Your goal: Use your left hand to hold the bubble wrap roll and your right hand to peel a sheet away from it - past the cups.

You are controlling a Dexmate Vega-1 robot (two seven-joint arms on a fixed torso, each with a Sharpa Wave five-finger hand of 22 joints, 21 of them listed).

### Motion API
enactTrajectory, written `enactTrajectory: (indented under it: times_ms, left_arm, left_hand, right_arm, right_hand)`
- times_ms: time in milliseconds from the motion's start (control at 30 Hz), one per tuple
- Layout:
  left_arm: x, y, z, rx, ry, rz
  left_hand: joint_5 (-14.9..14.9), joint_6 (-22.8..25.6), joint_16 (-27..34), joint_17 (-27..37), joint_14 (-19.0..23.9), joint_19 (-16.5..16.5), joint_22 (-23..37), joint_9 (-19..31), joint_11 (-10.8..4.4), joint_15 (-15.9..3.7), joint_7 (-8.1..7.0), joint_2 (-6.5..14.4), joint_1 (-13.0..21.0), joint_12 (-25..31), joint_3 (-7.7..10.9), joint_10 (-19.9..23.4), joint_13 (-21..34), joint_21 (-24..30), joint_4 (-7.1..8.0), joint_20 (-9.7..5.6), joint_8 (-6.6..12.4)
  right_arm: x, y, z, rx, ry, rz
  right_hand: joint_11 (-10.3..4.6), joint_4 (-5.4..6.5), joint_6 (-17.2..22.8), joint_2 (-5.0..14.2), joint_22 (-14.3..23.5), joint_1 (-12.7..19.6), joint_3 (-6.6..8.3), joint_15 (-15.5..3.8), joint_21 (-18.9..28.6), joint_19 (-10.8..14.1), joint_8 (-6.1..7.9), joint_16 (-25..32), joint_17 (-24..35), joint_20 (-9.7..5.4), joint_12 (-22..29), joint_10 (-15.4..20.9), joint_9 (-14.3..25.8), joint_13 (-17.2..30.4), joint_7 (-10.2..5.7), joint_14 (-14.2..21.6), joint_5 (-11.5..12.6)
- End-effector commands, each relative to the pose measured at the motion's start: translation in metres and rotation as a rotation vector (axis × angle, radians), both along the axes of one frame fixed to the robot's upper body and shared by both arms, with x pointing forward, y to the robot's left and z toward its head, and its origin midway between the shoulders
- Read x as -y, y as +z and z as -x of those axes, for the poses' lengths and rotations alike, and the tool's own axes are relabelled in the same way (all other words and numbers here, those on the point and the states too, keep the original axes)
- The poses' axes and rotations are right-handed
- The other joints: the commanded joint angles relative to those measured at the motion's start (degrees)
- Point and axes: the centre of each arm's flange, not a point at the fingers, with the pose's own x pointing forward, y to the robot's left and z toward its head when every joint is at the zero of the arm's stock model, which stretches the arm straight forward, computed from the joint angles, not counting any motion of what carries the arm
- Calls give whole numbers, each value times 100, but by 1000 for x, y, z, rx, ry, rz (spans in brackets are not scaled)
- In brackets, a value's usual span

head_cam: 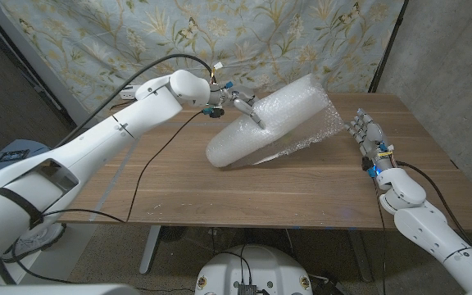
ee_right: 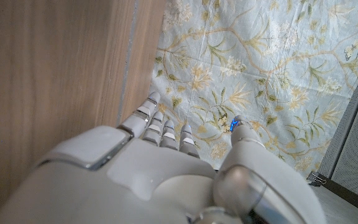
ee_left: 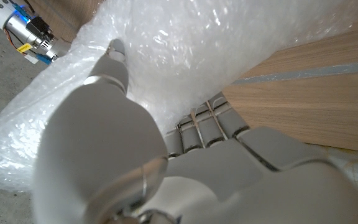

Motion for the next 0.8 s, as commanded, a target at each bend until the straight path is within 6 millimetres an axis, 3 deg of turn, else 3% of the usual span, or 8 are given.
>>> enactTrajectory:
  times_ms: [33, 800]
  left_arm:
    - [5, -9, -3, -57, -30, 121]
    - [8, -26, -17, -156, -74, 316]
  left_hand:
    - [24, 47, 15, 32, 583, -21, 19, 22, -317, -507, 20, 439, 384, 8, 117, 398, 755, 59, 101, -23, 10]
    - [33, 94, -18, 53, 623, -55, 12, 28, -307, -497, 34, 458, 375, -44, 126, 433, 812, 127, 107, -3, -20]
  right_arm:
    - [2, -1, 2, -4, 3, 4]
    - [10, -5, 8, -11, -26, -7]
  right_hand:
    - [2, 9, 33, -24, 11, -39, 27, 22, 24, -25, 14, 19, 18, -2, 33, 12, 26, 16, -1, 1, -14]
    - [1, 8, 33, -25, 11, -43, 31, 21, 26, -25, 13, 25, 18, 0, 34, 13, 27, 16, -5, 9, -15]
